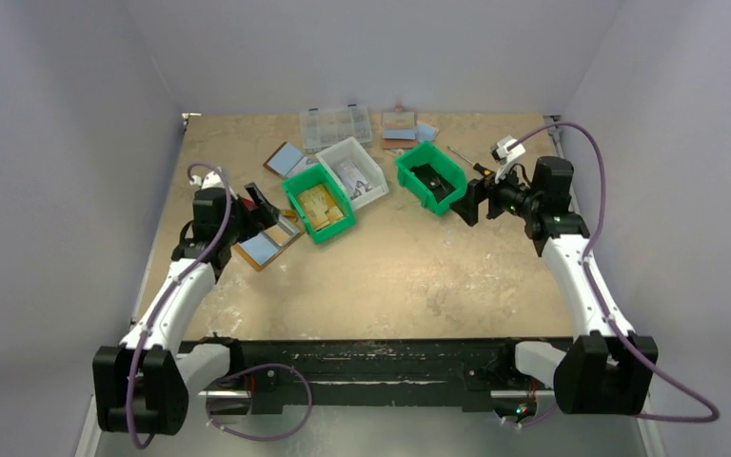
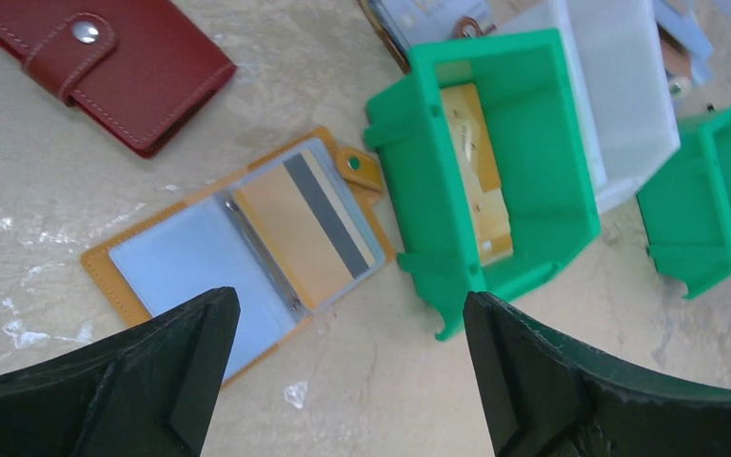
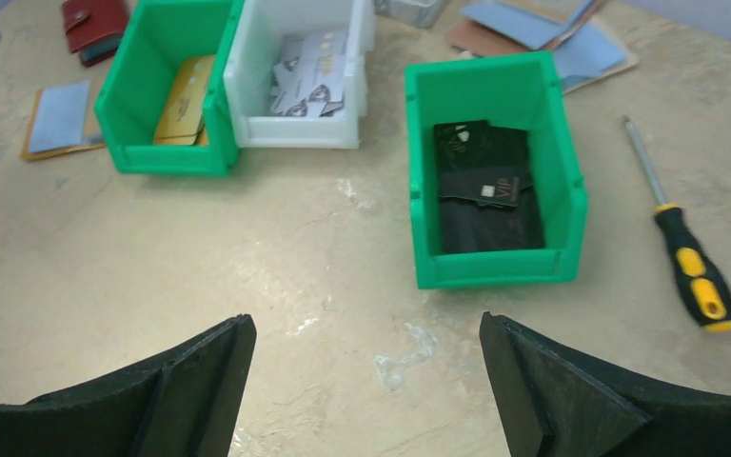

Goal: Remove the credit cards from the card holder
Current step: Pick up the card holder from the center of the board, then place the card holder at the center of the board.

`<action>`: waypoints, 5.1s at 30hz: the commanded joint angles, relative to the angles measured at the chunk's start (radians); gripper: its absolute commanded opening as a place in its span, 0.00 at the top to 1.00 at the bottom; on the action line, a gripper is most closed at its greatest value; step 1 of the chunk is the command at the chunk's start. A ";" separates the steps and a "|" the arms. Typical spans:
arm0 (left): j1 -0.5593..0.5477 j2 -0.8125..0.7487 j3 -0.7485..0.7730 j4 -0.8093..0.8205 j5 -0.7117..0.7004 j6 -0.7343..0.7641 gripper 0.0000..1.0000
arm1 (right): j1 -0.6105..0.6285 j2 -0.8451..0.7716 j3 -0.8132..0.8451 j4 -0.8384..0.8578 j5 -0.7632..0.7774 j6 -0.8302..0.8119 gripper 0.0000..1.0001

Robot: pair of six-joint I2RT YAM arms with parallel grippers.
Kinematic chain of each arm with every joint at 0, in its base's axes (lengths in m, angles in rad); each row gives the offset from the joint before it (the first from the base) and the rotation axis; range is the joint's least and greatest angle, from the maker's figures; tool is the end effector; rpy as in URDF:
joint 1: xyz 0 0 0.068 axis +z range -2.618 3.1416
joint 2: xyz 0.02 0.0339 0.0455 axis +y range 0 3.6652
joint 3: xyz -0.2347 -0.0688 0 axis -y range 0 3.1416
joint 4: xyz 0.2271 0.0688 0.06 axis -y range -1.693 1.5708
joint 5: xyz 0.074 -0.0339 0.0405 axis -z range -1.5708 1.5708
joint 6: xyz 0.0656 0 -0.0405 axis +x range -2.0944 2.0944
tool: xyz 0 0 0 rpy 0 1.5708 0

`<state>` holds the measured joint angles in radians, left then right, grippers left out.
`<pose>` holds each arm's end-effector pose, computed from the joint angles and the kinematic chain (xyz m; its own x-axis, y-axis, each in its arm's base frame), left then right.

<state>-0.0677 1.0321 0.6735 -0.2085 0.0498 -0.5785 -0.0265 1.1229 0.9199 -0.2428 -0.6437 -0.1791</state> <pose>0.2502 -0.0202 0.2165 -0.5086 -0.5129 -0.6916 -0.2014 0.8518 -0.4836 0.2680 0.0323 0.2835 -0.3315 -0.1338 -0.9339 -0.5886 0.8030 0.0939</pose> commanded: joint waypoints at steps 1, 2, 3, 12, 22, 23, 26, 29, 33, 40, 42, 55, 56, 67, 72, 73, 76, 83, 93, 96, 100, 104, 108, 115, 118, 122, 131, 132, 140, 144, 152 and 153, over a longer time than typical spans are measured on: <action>0.066 0.089 0.021 0.186 0.054 -0.082 0.04 | -0.001 0.046 0.022 0.053 -0.174 -0.055 0.01; 0.087 0.126 0.043 0.183 0.059 -0.085 0.04 | -0.001 0.054 0.021 0.046 -0.184 -0.060 0.01; 0.095 0.159 0.069 0.177 0.061 -0.086 0.04 | -0.001 0.058 0.017 0.044 -0.190 -0.062 0.01; 0.204 0.355 0.158 0.191 0.161 -0.069 0.00 | 0.000 0.020 0.002 0.033 -0.192 -0.076 0.01; 0.304 0.489 0.187 0.193 0.129 0.041 0.07 | 0.000 0.015 -0.007 0.026 -0.193 -0.089 0.01; 0.303 0.498 0.189 0.192 0.107 0.055 0.08 | 0.000 0.019 -0.006 0.025 -0.195 -0.090 0.01; 0.311 0.543 0.226 0.193 0.083 0.067 0.13 | -0.001 0.027 -0.008 0.021 -0.199 -0.094 0.01; 0.311 0.564 0.225 0.193 0.115 0.025 0.20 | -0.001 0.035 -0.006 0.016 -0.198 -0.101 0.01; 0.311 0.548 0.177 0.227 0.105 -0.056 0.20 | -0.001 0.043 -0.006 0.011 -0.182 -0.111 0.01; 0.311 0.594 0.164 0.260 0.091 -0.097 0.27 | -0.001 0.054 -0.007 0.010 -0.180 -0.109 0.01; 0.311 0.617 0.164 0.273 0.090 -0.107 0.29 | -0.001 0.053 -0.007 0.010 -0.176 -0.110 0.01; 0.313 0.672 0.131 0.364 0.062 -0.169 0.68 | -0.001 0.049 -0.011 0.010 -0.163 -0.111 0.01; 0.314 0.668 0.129 0.366 0.056 -0.167 0.72 | -0.001 0.049 -0.012 0.011 -0.163 -0.111 0.01; 0.317 0.526 0.116 0.352 0.034 -0.091 1.00 | -0.001 0.048 -0.013 0.009 -0.163 -0.111 0.01; 0.318 0.420 0.121 0.296 0.077 -0.007 1.00 | -0.001 0.049 -0.014 0.009 -0.162 -0.112 0.01; 0.317 0.393 0.121 0.283 0.093 0.016 1.00 | -0.001 0.050 -0.015 0.009 -0.161 -0.113 0.01; 0.318 0.315 0.114 0.252 0.162 0.056 1.00 | -0.001 0.051 -0.014 0.008 -0.160 -0.115 0.01; 0.317 0.176 0.131 0.167 0.366 0.067 1.00 | -0.001 0.056 -0.015 0.001 -0.154 -0.128 0.01; 0.175 0.014 0.159 0.093 0.582 0.097 1.00 | -0.001 0.049 -0.015 -0.094 -0.230 -0.263 0.01; 0.061 -0.021 0.153 0.087 0.590 0.085 1.00 | -0.002 0.034 -0.026 -0.112 -0.261 -0.304 0.01; -0.094 -0.084 0.092 0.143 0.570 0.019 1.00 | -0.001 0.011 -0.038 -0.127 -0.280 -0.345 0.01; -0.292 -0.126 -0.014 0.272 0.478 -0.090 1.00 | -0.001 -0.002 -0.052 -0.159 -0.321 -0.403 0.01; -0.490 -0.114 -0.098 0.413 0.337 -0.155 1.00 | -0.001 -0.024 -0.094 -0.259 -0.449 -0.605 0.01; -0.816 0.079 -0.156 0.627 0.109 -0.172 1.00 | -0.001 -0.106 -0.193 -0.269 -0.509 -0.789 0.01; -0.889 0.196 -0.161 0.723 0.047 -0.164 1.00 | -0.001 -0.106 -0.198 -0.257 -0.499 -0.792 0.01; -0.943 0.370 -0.151 0.869 0.015 -0.171 1.00 | -0.001 -0.106 -0.208 -0.250 -0.492 -0.804 0.01; -1.001 0.555 -0.122 0.891 -0.124 -0.188 0.87 | 0.000 -0.087 -0.203 -0.254 -0.490 -0.804 0.01; -1.002 0.536 -0.121 0.847 -0.164 -0.178 0.75 | 0.000 -0.086 -0.201 -0.255 -0.491 -0.803 0.01; -1.003 0.262 -0.147 0.568 -0.370 -0.064 0.30 | 0.019 -0.041 -0.164 -0.253 -0.513 -0.701 0.01; -1.002 0.156 -0.186 0.542 -0.443 -0.095 0.01 | 0.019 0.099 -0.073 -0.344 -0.508 -0.635 0.05; -1.027 0.209 -0.067 0.400 -0.428 -0.096 0.14 | 0.134 0.327 0.071 -0.360 -0.285 -0.378 0.01; -1.047 0.233 -0.039 0.374 -0.452 -0.090 0.15 | 0.158 0.317 0.056 -0.303 -0.221 -0.301 0.01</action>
<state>-1.0718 1.2041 0.5198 0.2699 -0.3553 -0.6876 0.0498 1.4590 0.9649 -0.6228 -1.0458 -0.7124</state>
